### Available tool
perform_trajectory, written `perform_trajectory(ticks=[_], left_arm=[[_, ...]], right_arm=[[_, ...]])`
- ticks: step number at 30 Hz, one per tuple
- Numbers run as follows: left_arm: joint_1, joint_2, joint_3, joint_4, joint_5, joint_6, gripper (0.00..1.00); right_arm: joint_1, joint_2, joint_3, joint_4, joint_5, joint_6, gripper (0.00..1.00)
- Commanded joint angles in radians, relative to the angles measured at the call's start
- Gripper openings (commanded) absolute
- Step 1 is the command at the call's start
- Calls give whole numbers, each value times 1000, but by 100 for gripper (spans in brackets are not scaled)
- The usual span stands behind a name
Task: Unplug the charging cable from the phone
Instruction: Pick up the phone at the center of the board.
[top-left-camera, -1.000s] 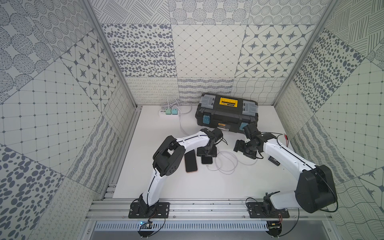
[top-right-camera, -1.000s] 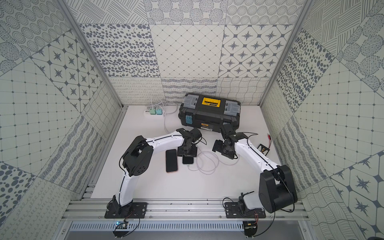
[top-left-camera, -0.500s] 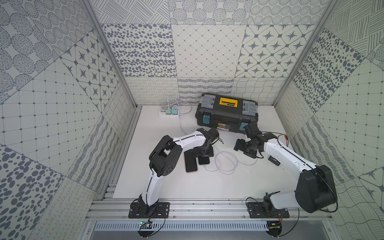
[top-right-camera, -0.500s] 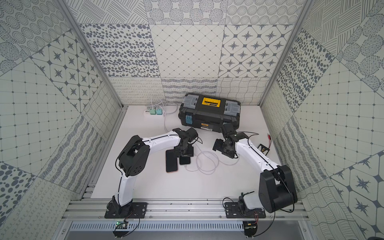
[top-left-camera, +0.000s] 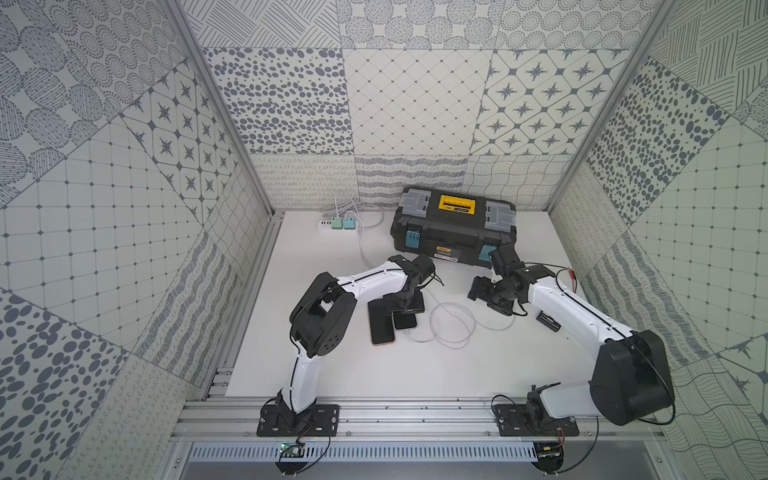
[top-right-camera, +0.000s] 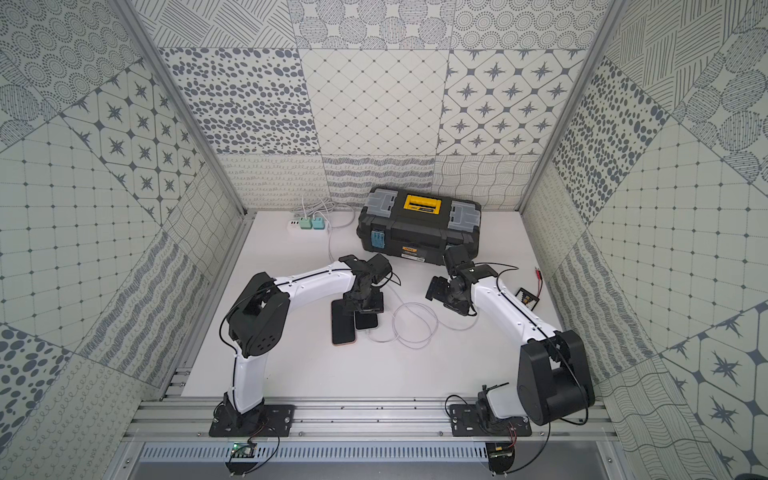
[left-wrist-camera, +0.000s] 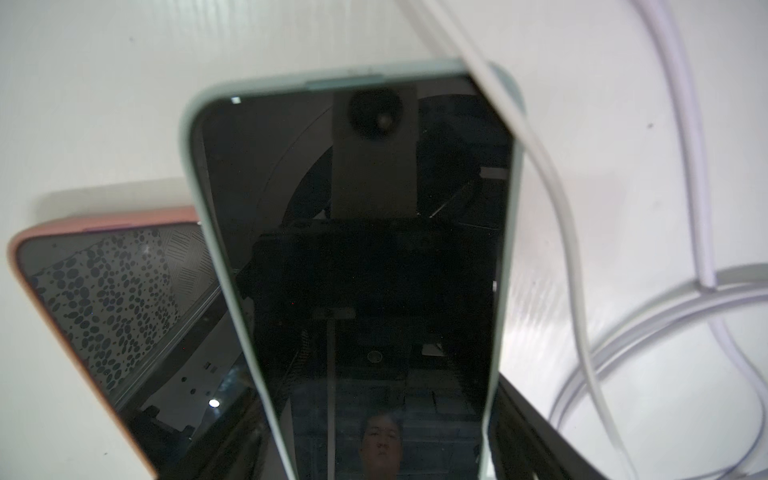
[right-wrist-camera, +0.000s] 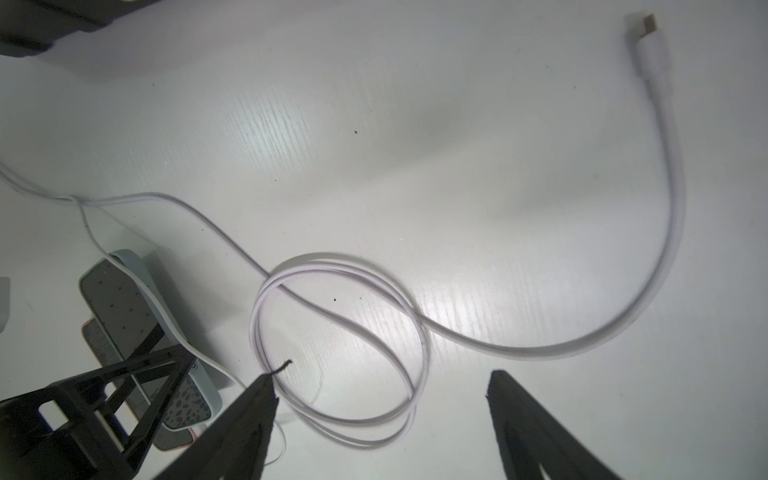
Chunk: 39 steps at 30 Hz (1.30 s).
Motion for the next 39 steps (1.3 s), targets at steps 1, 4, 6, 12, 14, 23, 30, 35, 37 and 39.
perform_trajectory(ticks=[1, 4, 6, 12, 14, 23, 30, 35, 37, 39], left_arm=[[8, -36, -10, -58, -12, -23, 6], [9, -50, -20, -64, -16, -29, 6], [10, -54, -26, -70, -18, -34, 6], [15, -88, -46, -63, -35, -41, 5], [14, -100, -31, -63, -41, -31, 4], [17, -100, 142, -95, -65, 26, 3], [26, -101, 204, -52, -60, 62, 3], [40, -103, 255, -28, -51, 90, 2], [48, -101, 280, -29, -48, 100, 2], [52, -106, 295, -24, -45, 105, 2]], right_arm=[[-5, 7, -2, 32, -10, 7, 83], [-5, 10, -3, 35, -14, 7, 83], [-6, 14, -1, 37, -17, 7, 83], [-5, 24, 3, 46, -29, 3, 83], [-3, 29, 7, 50, -38, -2, 83], [41, 26, 37, 87, -101, -56, 82], [119, -38, 26, 187, -172, -118, 80], [123, -108, -13, 287, -247, -120, 80], [125, -127, -27, 322, -283, -117, 78], [128, -139, -35, 352, -318, -113, 76]])
